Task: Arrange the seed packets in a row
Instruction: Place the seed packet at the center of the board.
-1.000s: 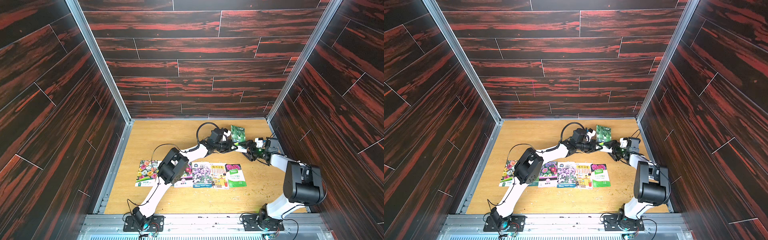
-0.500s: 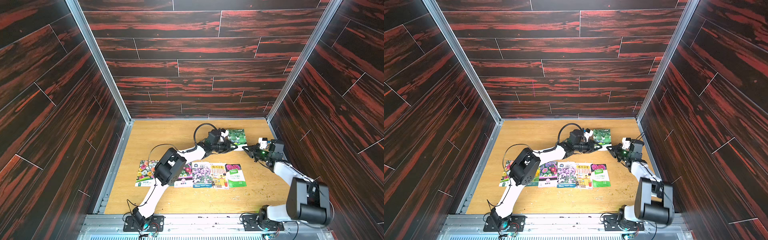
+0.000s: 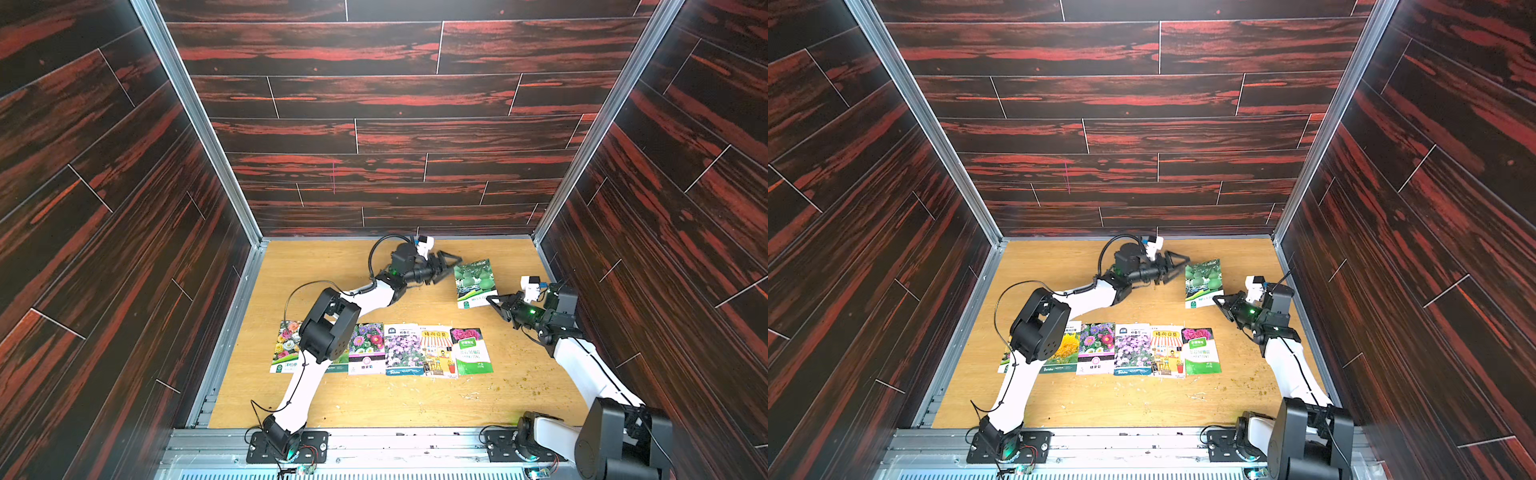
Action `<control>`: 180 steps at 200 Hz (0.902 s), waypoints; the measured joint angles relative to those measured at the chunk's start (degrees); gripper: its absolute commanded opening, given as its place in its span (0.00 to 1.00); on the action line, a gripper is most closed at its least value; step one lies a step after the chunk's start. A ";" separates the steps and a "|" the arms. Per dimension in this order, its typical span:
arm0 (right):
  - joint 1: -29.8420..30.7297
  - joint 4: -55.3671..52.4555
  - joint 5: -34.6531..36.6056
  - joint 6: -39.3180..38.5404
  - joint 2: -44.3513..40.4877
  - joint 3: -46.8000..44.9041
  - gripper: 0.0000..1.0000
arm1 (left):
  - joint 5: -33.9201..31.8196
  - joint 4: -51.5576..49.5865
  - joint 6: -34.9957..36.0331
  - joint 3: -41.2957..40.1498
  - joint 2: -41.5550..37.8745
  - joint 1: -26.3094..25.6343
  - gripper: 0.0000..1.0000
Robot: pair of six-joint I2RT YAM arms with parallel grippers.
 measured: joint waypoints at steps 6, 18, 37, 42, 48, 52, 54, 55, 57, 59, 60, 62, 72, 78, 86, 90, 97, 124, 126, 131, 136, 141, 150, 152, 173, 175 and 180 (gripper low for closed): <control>0.00 -0.28 -0.02 -0.11 -0.28 0.00 0.00 | 0.48 0.90 -0.92 0.70 0.72 0.13 0.58; 0.00 -0.68 -0.04 -0.17 -0.68 0.00 0.00 | 1.55 1.31 -2.12 1.70 1.77 0.13 0.57; 0.00 -0.92 -0.17 -0.15 -0.90 0.00 0.00 | 2.80 -0.35 -1.81 1.75 1.97 -0.28 0.59; 0.00 -0.96 -0.24 -0.15 -0.92 0.00 0.00 | 2.99 -0.87 -1.29 1.75 1.97 -0.37 0.60; 0.00 -1.05 -0.26 -0.15 -1.01 0.00 0.00 | 3.06 -1.53 -0.61 1.75 1.97 -0.50 0.61; 0.00 -1.11 -0.26 -0.13 -1.07 0.00 0.00 | 3.04 -2.10 -0.28 1.70 1.97 -0.57 0.62; 0.00 -1.14 -0.28 -0.15 -1.11 0.00 0.00 | 3.06 -2.38 0.07 1.68 1.97 -0.57 0.62; 0.00 -1.16 -0.28 -0.13 -1.16 0.00 0.00 | 3.08 -2.58 0.35 1.68 1.97 -0.59 0.62; 0.00 -1.18 -0.28 -0.13 -1.22 0.00 0.00 | 3.06 -2.86 0.46 1.66 1.97 -0.63 0.62; 0.00 -1.18 -0.31 -0.13 -1.27 0.00 0.00 | 3.04 -3.19 0.66 1.60 1.97 -0.68 0.63; 0.00 -1.20 -0.31 -0.15 -1.31 0.00 0.00 | 3.04 -3.32 0.83 1.57 1.97 -0.68 0.63; 0.00 -1.22 -0.28 -0.13 -1.38 0.00 0.00 | 3.04 -3.58 1.20 1.53 1.97 -0.70 0.63; 0.00 -1.40 -0.28 -0.15 -1.84 0.00 0.00 | 2.97 -4.83 2.03 1.29 1.97 -0.87 0.63; 0.00 -1.53 -0.26 -0.15 -2.10 0.00 0.00 | 2.99 -5.66 2.47 1.18 1.97 -0.92 0.64; 0.00 -1.75 -0.24 -0.17 -2.49 0.00 0.00 | 3.02 -6.60 2.97 1.18 1.97 -0.92 0.65; 0.00 -1.90 -0.20 -0.17 -2.71 0.00 0.00 | 3.02 -6.97 3.28 1.18 1.97 -0.92 0.65; 0.00 -2.19 -0.15 -0.20 -3.04 0.00 0.00 | 2.97 -7.63 3.76 1.18 1.97 -0.92 0.66; 0.00 -3.04 -0.15 -0.31 -4.00 0.00 0.00 | 2.73 -9.94 5.27 1.18 1.97 -0.79 0.66; 0.00 -3.08 -0.15 -0.33 -4.07 0.00 0.00 | 2.75 -10.08 5.25 1.18 1.97 -0.79 0.66; 0.00 -3.19 -0.26 -0.33 -4.13 0.00 0.00 | 2.75 -10.27 5.25 1.18 1.97 -0.79 0.66; 0.00 -3.28 -0.31 -0.33 -4.13 0.00 0.00 | 2.78 -10.23 5.14 1.18 2.01 -0.74 0.66; 0.00 -3.34 -0.44 -0.35 -4.15 0.00 0.00 | 2.78 -10.14 4.92 1.22 2.01 -0.74 0.64; 0.00 -3.58 -0.50 -0.35 -4.13 0.00 0.00 | 2.84 -9.81 4.42 1.27 2.08 -0.74 0.59; 0.00 -3.63 -0.52 -0.35 -4.13 0.00 0.00 | 2.86 -9.68 4.35 1.27 2.10 -0.74 0.58; 0.00 -3.72 -0.52 -0.37 -4.13 0.00 0.00 | 3.34 -8.24 2.99 1.92 2.58 -0.68 0.33; 0.00 -3.72 -0.52 -0.39 -4.11 0.00 0.00 | 3.26 -8.04 2.34 2.03 2.62 -0.68 0.31; 0.00 -3.72 -0.55 -0.39 -4.11 0.00 0.00 | 3.63 -7.76 2.34 2.23 2.75 -0.68 0.26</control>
